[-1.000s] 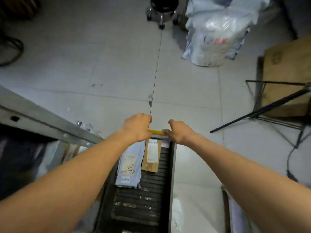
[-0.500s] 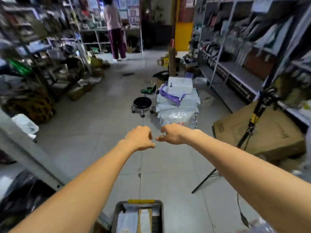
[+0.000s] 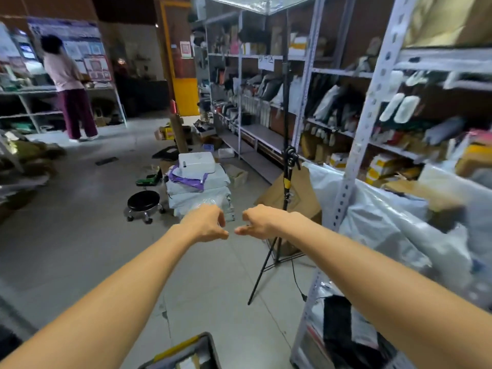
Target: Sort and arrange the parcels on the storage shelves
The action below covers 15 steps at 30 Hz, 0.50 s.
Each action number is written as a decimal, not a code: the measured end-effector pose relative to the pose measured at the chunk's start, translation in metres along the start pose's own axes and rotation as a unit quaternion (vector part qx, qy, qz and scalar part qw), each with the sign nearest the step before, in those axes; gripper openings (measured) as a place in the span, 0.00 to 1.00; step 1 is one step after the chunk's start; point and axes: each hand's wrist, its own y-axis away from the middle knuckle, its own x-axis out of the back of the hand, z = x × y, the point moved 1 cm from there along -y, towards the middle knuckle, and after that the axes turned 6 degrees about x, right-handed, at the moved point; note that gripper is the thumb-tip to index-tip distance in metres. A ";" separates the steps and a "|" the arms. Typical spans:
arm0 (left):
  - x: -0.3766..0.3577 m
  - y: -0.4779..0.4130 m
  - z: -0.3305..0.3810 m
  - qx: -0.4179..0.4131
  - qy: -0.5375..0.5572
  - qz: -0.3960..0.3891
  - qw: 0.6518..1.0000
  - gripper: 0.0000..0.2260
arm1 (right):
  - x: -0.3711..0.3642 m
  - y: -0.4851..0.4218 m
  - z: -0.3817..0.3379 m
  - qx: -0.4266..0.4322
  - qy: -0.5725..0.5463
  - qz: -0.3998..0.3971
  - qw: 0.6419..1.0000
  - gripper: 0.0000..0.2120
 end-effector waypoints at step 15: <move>-0.047 0.094 0.207 -0.216 -0.060 -0.097 0.970 0.11 | -0.026 0.264 0.051 -0.135 0.003 0.039 0.990 0.23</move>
